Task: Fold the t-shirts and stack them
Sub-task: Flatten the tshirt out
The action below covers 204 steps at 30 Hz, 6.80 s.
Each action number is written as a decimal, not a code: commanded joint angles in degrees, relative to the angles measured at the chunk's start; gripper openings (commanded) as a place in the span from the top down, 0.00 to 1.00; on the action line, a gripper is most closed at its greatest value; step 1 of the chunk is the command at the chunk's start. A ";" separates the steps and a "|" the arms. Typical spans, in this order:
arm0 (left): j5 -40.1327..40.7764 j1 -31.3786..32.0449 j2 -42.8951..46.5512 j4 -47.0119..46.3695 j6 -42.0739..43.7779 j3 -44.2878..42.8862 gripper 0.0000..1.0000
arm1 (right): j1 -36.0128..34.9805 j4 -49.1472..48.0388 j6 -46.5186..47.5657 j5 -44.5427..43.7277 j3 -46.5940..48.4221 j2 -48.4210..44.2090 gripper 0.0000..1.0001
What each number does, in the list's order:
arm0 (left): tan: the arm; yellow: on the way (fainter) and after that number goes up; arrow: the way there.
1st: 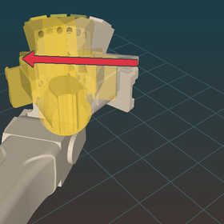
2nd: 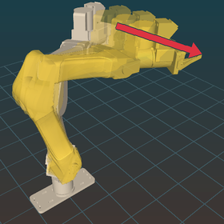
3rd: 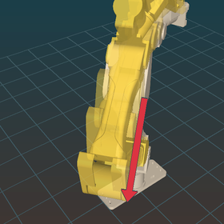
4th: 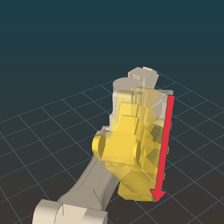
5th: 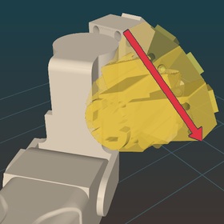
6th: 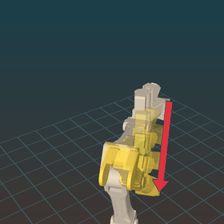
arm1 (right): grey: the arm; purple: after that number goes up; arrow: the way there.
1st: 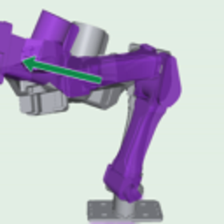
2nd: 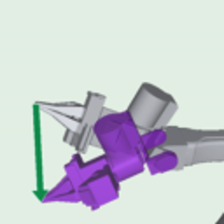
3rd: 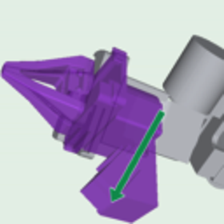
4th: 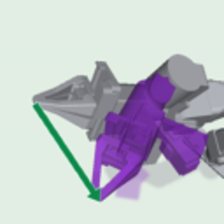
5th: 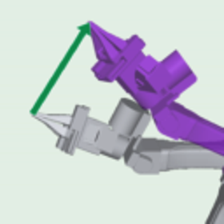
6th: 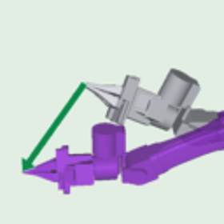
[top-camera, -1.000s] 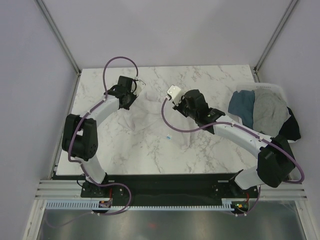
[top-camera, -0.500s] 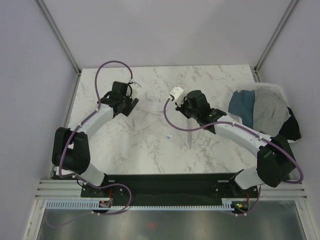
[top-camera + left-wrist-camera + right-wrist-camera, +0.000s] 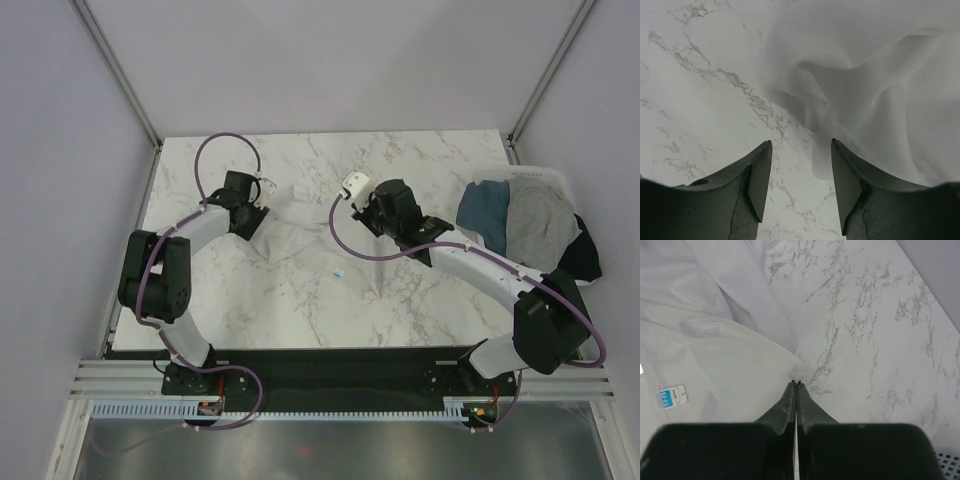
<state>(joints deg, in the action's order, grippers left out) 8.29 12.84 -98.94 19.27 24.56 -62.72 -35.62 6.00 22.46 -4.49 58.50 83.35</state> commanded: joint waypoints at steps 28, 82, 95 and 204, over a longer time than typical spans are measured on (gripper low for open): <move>-16.82 -8.71 -11.63 6.48 -8.30 -19.02 0.36 | 2.13 -2.04 -1.37 0.36 -1.11 0.06 1.00; -17.88 -10.64 22.99 11.85 -6.71 -20.07 0.98 | 22.16 0.41 -6.54 -4.48 16.71 -7.58 1.00; -19.28 -10.64 31.87 10.88 -4.87 -26.66 0.98 | 27.18 6.48 -12.88 -0.17 30.53 -13.12 1.00; -29.04 -10.82 -0.47 2.53 -16.56 0.67 0.47 | 27.27 -3.71 -13.14 11.26 -4.45 -7.85 1.00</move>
<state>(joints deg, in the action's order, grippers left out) -21.28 2.33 -98.76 22.22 8.97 -60.80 -8.45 4.23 8.80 7.42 54.52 77.28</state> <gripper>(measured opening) 0.528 0.009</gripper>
